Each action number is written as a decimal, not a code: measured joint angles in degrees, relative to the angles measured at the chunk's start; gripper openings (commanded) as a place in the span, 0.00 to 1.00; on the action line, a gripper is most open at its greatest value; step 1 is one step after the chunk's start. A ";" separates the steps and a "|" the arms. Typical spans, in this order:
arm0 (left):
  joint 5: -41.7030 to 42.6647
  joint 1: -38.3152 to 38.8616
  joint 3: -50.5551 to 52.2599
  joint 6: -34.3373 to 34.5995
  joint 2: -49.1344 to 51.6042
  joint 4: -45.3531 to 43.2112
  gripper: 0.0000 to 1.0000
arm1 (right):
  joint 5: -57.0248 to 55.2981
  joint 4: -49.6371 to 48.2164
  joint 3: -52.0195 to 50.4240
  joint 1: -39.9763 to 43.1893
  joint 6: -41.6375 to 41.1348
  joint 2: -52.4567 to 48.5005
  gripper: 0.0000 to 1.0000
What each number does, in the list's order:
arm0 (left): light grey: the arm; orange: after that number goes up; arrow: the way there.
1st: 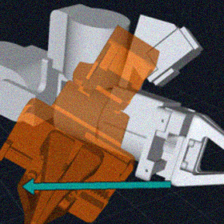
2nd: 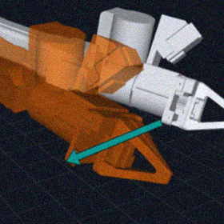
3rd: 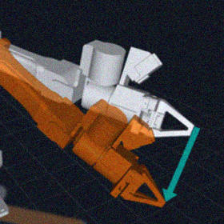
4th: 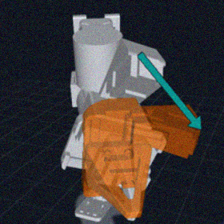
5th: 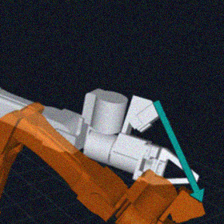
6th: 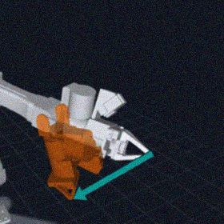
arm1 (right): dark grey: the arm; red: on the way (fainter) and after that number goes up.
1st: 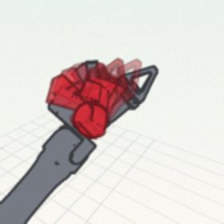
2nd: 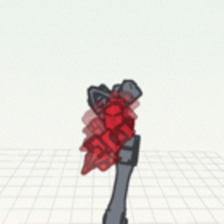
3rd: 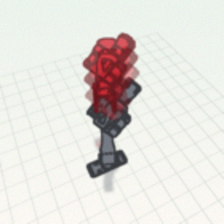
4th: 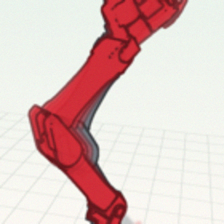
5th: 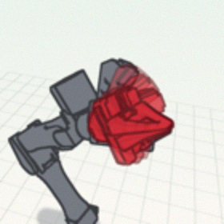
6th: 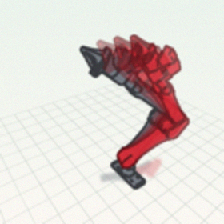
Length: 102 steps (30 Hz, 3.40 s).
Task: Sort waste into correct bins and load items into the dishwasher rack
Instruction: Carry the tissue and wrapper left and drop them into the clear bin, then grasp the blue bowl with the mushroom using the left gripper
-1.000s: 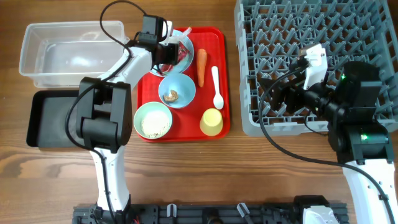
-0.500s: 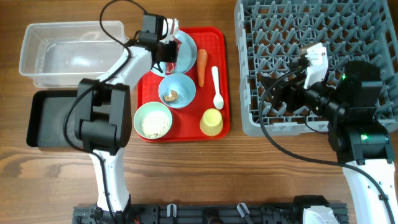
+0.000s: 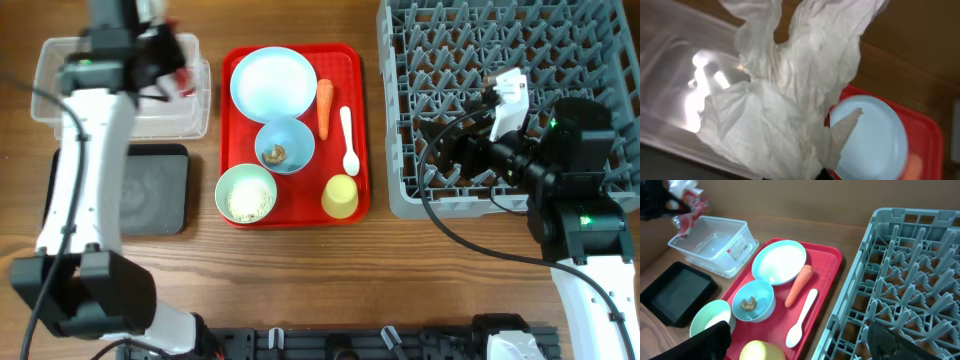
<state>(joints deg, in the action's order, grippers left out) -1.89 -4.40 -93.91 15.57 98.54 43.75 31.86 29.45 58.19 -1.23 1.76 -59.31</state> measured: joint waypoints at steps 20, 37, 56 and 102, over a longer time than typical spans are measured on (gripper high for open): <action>-1.05 -12.35 0.20 13.38 15.56 -12.70 0.95 | 0.09 0.09 0.00 0.00 -0.28 0.00 0.88; 2.34 -11.58 0.20 -6.03 14.38 -10.91 1.00 | 0.09 0.09 0.00 0.00 -1.51 0.00 0.94; 11.93 -11.72 0.20 -9.27 12.87 -11.15 0.96 | 0.07 1.11 0.00 0.00 -1.75 0.00 0.94; 12.50 28.70 13.35 1.53 -2.34 2.25 0.72 | -18.08 8.83 0.04 0.00 -10.62 -0.11 0.97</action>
<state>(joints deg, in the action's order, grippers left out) 10.61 24.29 -80.55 17.10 96.20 46.00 13.78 38.28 58.24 -1.23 -8.86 -59.42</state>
